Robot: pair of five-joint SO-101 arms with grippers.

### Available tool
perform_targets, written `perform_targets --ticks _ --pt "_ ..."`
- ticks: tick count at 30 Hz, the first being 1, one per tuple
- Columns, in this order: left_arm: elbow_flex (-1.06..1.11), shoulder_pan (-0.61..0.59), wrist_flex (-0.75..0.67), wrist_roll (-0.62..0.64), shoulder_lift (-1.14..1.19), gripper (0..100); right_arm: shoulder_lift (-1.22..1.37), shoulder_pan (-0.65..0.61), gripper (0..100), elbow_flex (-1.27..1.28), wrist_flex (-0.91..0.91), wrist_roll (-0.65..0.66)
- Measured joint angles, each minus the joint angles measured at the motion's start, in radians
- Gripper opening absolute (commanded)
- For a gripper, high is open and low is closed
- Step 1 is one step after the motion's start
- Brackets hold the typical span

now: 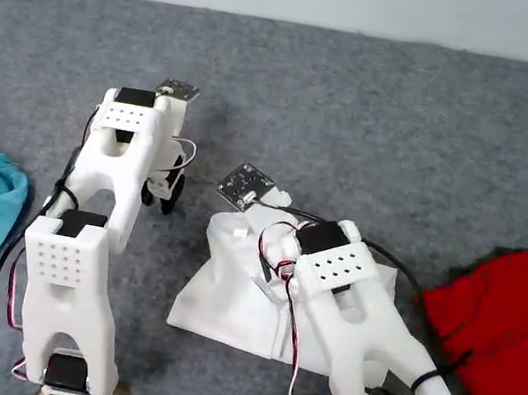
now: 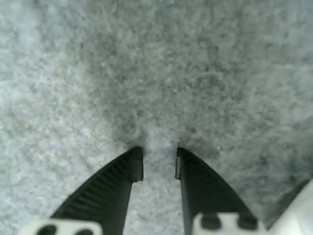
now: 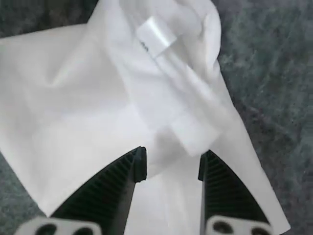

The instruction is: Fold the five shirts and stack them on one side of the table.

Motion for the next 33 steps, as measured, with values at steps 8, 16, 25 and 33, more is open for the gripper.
perform_targets --ticks 8,16,25,33 --pt "0.0 -0.005 0.0 0.0 0.002 12 -0.028 0.361 19.0 -0.071 0.043 -0.044" --pt "0.0 -0.005 0.0 0.0 0.002 12 0.066 0.574 19.0 -0.072 0.005 -0.049" --pt "0.0 -0.005 0.0 0.0 0.002 12 0.269 0.575 18.7 -0.08 -0.1 -0.054" --pt "0.0 -0.005 0.0 0.0 0.002 12 0.351 0.574 18.6 -0.095 -0.132 -0.054"
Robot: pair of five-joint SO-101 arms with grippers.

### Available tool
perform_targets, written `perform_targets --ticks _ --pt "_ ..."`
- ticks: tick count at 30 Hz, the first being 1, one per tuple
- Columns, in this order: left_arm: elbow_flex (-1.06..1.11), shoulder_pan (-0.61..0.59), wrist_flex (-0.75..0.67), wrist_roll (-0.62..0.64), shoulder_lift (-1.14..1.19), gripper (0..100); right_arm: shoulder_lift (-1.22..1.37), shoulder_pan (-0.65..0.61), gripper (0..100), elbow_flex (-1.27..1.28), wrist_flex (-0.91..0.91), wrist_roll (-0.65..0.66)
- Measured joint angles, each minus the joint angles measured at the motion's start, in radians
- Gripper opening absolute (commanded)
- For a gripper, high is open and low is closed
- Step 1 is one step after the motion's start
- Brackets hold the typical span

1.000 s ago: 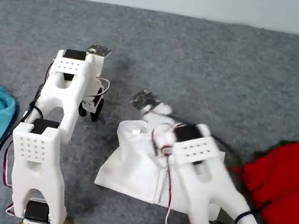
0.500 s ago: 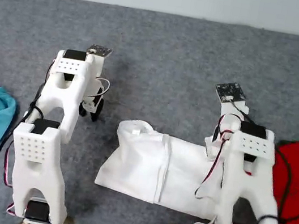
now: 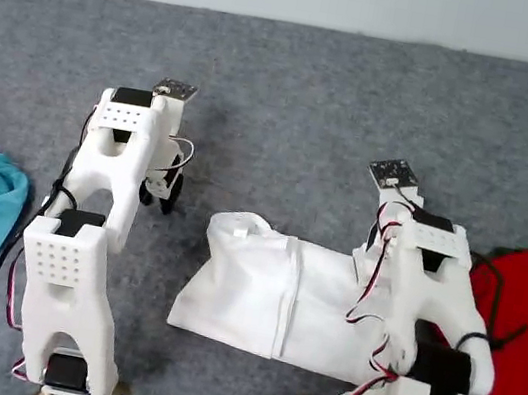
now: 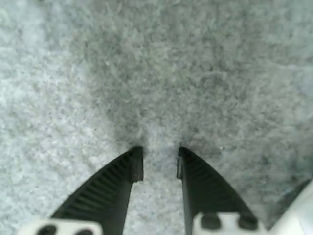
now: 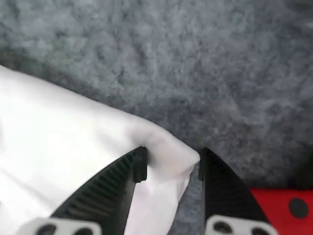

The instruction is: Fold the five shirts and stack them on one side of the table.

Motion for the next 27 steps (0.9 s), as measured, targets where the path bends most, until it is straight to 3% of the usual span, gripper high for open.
perform_targets --ticks 3,7,27 --pt "0.0 0.0 0.0 0.0 0.0 12 0.014 0.0 16.8 -0.006 -0.003 0.0" --pt "0.0 0.0 0.0 0.0 0.0 12 0.029 0.0 0.6 -0.009 -0.008 0.0" --pt "0.0 0.0 0.0 0.0 0.0 12 0.109 0.002 1.0 -0.261 -0.008 0.002"
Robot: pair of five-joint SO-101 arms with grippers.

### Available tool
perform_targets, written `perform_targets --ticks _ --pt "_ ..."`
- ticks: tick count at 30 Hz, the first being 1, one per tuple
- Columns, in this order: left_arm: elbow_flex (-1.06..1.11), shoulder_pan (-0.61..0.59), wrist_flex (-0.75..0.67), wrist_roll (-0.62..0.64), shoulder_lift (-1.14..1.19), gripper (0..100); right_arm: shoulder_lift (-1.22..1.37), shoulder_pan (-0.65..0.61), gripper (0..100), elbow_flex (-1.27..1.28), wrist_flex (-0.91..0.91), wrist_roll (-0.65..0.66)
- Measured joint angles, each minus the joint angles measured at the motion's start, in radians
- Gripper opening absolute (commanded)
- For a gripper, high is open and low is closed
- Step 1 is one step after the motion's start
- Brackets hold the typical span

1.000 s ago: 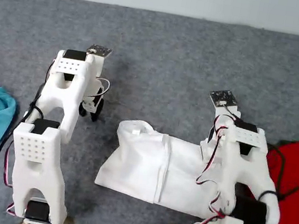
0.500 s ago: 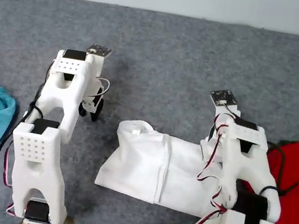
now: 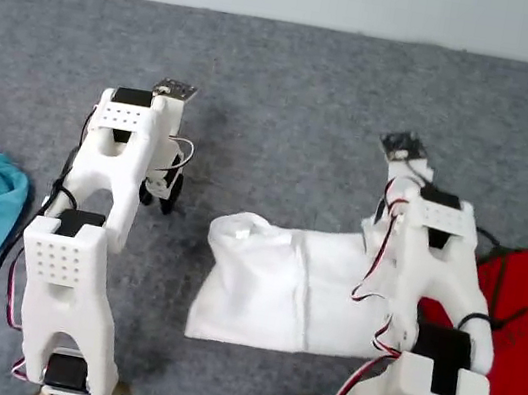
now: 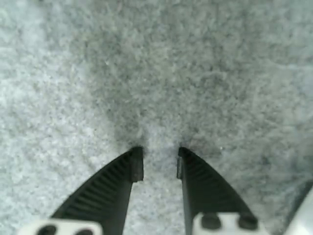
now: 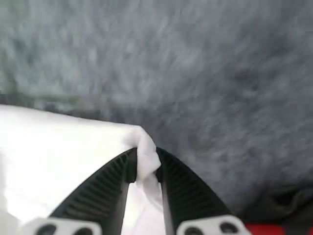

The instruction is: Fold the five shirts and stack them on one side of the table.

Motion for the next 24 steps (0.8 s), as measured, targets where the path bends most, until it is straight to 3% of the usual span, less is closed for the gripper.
perform_targets --ticks 7,10,15,20,24 --pt "0.0 0.0 0.0 0.0 0.0 12 0.222 0.0 1.3 -0.279 0.0 0.0" --pt "0.0 0.0 0.0 0.0 0.0 12 0.35 0.0 8.0 -0.407 0.026 0.0" --pt "0.0 0.0 0.0 0.0 0.0 12 0.417 0.002 21.6 -0.626 0.253 0.0" --pt "0.0 0.0 0.0 0.0 0.0 12 0.417 0.0 21.7 -0.859 0.539 0.02" --pt "0.0 -0.002 0.0 0.0 0.0 12 0.381 -0.075 21.7 -0.936 0.761 0.044"
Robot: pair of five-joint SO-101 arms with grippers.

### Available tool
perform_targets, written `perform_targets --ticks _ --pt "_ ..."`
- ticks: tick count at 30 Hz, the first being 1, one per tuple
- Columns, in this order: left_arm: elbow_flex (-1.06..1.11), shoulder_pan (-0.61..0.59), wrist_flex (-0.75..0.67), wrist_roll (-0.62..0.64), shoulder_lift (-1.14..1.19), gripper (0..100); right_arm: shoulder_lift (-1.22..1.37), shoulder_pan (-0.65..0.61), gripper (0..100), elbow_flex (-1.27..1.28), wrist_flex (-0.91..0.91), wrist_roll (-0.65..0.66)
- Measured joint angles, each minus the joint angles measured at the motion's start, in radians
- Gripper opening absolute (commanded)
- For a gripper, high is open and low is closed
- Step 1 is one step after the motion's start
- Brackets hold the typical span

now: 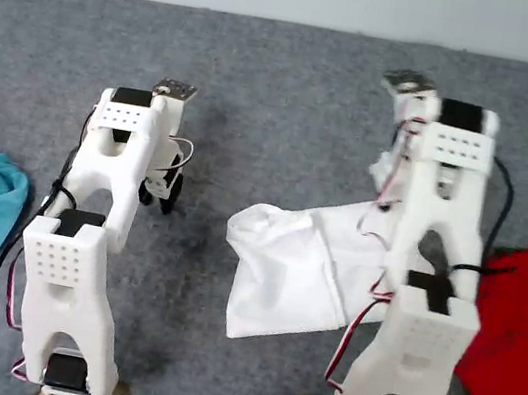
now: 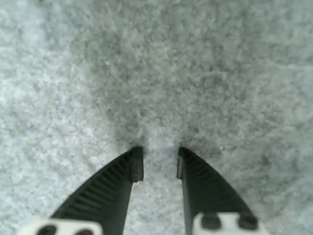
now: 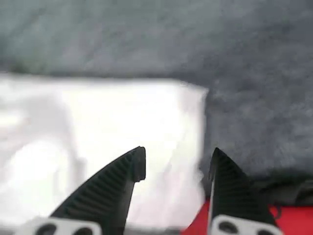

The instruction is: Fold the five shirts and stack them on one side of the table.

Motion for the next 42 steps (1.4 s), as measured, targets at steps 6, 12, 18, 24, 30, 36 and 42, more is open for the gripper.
perform_targets --ticks 6,12,18,24,30,36,42 --pt "0.0 0.0 0.0 0.0 0.0 12 -0.078 -0.183 21.7 0.133 0.025 -0.006" --pt "0.0 0.0 0.0 0.0 0.0 12 -0.08 -0.27 21.7 0.319 -0.029 -0.041" --pt "0.0 0.0 0.0 0.0 0.0 12 -0.081 -0.318 21.6 0.451 -0.13 -0.048" --pt "0.0 0.0 0.0 0.0 0.0 12 -0.083 -0.313 21.6 0.489 -0.166 -0.048" --pt "0.0 0.0 0.0 0.0 0.0 12 -0.083 -0.318 16.7 0.52 -0.19 -0.048" --pt "0.0 0.0 0.0 0.0 0.0 12 -0.104 -0.31 11.3 0.647 -0.298 -0.051" --pt "0.0 0.0 0.0 0.0 0.0 12 -0.121 -0.31 0.6 0.692 -0.319 -0.051"
